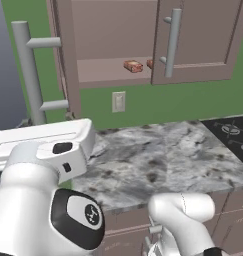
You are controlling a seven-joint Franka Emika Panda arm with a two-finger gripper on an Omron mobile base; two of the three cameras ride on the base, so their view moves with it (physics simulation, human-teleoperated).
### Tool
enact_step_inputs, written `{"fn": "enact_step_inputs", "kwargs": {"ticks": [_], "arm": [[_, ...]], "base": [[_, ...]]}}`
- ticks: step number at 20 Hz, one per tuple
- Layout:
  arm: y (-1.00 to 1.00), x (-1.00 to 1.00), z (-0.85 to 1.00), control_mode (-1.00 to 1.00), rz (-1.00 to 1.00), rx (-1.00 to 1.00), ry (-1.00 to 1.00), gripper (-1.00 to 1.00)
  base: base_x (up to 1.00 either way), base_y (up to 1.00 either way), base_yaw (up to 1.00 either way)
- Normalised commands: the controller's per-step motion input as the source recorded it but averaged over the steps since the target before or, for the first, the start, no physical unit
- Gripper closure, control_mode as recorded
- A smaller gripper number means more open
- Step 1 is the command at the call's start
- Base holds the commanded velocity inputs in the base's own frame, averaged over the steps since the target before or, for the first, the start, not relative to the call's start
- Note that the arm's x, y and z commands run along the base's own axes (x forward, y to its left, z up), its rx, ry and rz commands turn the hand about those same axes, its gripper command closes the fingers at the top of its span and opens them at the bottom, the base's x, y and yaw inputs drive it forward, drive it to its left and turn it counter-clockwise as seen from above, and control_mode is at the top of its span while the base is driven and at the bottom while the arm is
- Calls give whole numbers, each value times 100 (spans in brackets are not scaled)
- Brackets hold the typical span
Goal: Pick up the bar soap and bar soap from the sink, and place them back in the cabinet, and close the cabinet doors.
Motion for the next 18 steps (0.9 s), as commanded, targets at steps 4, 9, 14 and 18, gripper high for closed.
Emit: {"fn": "enact_step_inputs", "kwargs": {"ticks": [4,9,14,18], "arm": [[26,34,-12,-100,-1,0,-2,-100],[22,29,-12,-100,0,0,-3,-100],[25,24,-16,-100,-2,0,-5,-100],[24,17,-14,-100,-5,0,-7,-100]], "base": [[0,0,0],[0,0,0],[0,0,0],[0,0,0]]}}
